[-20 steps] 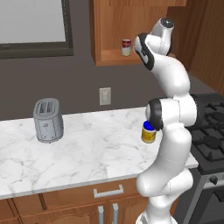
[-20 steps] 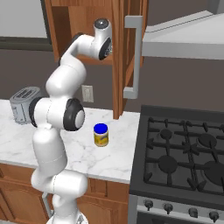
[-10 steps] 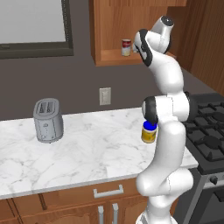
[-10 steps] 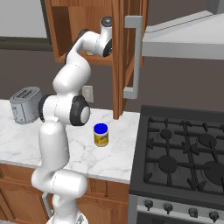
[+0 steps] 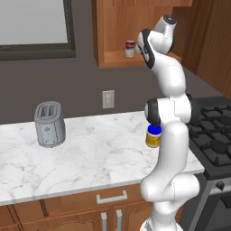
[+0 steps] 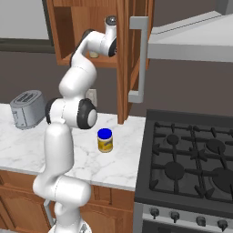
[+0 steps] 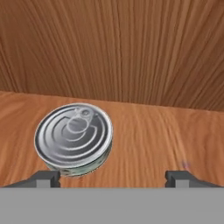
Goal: Restock the canned food cabinet by taking the new fresh canned food from the counter and placing it in the cabinet. Then, take the old canned food from the cabinet and place it on the counter.
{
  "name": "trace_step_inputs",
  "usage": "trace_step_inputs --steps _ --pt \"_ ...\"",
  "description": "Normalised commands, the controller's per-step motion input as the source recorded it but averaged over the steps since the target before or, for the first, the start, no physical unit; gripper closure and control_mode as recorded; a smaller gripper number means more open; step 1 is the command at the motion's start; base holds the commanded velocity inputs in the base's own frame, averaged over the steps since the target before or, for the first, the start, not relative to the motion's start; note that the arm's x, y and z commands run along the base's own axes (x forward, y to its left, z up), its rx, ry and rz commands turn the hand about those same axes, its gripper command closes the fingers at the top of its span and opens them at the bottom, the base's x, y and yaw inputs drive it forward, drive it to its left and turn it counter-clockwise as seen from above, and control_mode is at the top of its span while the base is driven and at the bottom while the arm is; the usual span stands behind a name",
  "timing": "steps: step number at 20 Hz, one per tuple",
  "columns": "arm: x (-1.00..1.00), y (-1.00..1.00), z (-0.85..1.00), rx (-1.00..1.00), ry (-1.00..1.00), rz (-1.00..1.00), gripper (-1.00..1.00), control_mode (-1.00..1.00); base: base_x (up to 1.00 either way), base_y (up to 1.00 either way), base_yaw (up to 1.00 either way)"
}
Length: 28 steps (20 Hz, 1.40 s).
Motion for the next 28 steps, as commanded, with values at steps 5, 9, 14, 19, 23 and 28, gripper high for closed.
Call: trace_step_inputs --steps 5,9,14,19,23,28 --pt "0.00 0.00 -0.10 0.00 0.00 0.08 -1.00 -1.00 0.00 0.00 0.00" --pt "0.00 0.09 -0.45 0.00 0.00 0.06 -1.00 -1.00 0.00 0.00 0.00" --pt "0.02 0.11 -0.45 -0.01 0.00 0.06 -1.00 -1.00 0.00 0.00 0.00" --pt "0.09 0.04 -0.29 -0.02 0.00 0.07 -1.00 -1.00 0.00 0.00 0.00" --pt "0.14 0.24 -0.29 -0.01 -0.02 0.02 -1.00 -1.00 0.00 0.00 0.00" --pt "-0.07 0.22 -0.56 -0.04 -0.01 0.08 -1.00 -1.00 0.00 0.00 0.00"
